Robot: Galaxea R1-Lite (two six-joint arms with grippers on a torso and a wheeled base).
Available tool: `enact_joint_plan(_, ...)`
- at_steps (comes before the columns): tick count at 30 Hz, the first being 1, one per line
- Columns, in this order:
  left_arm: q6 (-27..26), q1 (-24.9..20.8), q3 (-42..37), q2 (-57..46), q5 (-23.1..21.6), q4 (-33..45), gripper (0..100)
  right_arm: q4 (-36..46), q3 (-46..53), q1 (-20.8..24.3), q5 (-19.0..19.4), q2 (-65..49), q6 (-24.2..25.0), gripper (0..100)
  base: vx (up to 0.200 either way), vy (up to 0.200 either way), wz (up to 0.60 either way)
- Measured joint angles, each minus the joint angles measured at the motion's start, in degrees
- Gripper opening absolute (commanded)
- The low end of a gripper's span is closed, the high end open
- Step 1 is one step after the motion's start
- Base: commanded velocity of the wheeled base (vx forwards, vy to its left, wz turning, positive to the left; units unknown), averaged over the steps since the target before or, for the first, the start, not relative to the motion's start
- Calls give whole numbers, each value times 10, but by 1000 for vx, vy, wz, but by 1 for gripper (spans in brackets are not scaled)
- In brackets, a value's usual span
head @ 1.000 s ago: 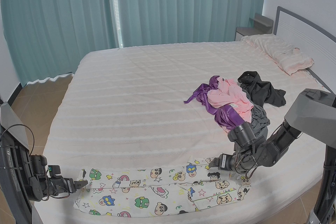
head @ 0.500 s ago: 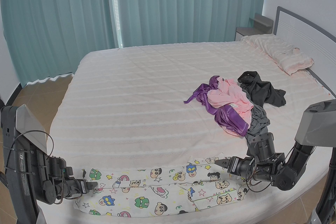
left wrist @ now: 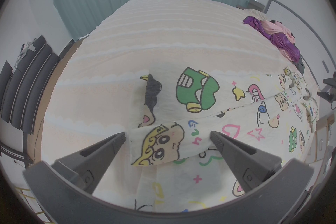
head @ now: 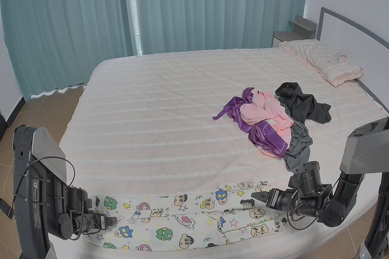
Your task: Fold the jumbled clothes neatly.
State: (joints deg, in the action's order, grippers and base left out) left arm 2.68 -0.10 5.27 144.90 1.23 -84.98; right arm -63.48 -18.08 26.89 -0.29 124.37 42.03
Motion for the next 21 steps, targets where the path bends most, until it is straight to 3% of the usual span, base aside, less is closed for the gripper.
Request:
enact_joint_plan(3,-2,-11,-1,2,4,0,100,-1,3,0,0,0,-1,100,0,0,0)
enact_joint_plan(4,-2,-17,-1,3,7,0,0,0,4,0,-1,0,-1,100,0,0,0)
enact_joint_plan(14,-3,-32,-10,4,20,1,0,-1,6,-6,1,0,1,100,0,0,0)
enact_joint_plan(21,-2,-23,-14,-7,20,2,0,0,5,-32,26,0,1,100,0,0,0)
